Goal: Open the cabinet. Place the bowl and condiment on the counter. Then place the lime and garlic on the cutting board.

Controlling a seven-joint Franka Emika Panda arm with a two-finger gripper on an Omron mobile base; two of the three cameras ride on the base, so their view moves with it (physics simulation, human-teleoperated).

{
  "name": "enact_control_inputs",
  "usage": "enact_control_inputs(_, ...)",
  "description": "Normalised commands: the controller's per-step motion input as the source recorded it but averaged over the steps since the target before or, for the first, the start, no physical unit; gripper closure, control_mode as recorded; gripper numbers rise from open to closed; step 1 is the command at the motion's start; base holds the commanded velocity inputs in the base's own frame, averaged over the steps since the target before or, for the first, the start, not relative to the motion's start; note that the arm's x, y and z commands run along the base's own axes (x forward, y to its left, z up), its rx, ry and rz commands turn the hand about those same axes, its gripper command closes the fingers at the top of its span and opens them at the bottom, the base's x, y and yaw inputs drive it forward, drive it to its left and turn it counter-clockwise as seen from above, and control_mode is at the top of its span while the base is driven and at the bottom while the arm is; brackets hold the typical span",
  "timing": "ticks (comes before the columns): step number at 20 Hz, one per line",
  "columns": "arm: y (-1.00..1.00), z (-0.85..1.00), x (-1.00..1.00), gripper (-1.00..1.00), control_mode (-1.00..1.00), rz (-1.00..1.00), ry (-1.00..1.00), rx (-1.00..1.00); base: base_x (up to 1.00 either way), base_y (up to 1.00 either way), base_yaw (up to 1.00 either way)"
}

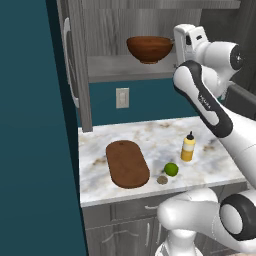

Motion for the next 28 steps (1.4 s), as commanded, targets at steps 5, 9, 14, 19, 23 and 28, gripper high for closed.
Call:
enact_control_inputs(5,0.0,0.0,0.37,-1.0,-1.0,0.0,0.01,-0.05,0.0,0.0,0.0)
enact_control_inputs(9,0.0,0.0,0.34,-1.0,-1.0,0.0,0.01,-0.05,0.0,0.0,0.0)
enact_control_inputs(14,0.0,-0.01,0.31,-1.0,-1.0,0.0,0.01,-0.05,0.0,0.0,0.0)
enact_control_inputs(19,0.0,-0.04,0.28,-1.0,-1.0,0.0,0.01,-0.05,0.0,0.0,0.0)
enact_control_inputs(23,0.0,-0.03,0.24,-1.0,-1.0,-0.01,0.0,-0.03,0.0,0.0,0.0)
enact_control_inputs(28,0.0,-0.04,0.25,-1.0,-1.0,-0.01,0.0,-0.04,0.0,0.0,0.0)
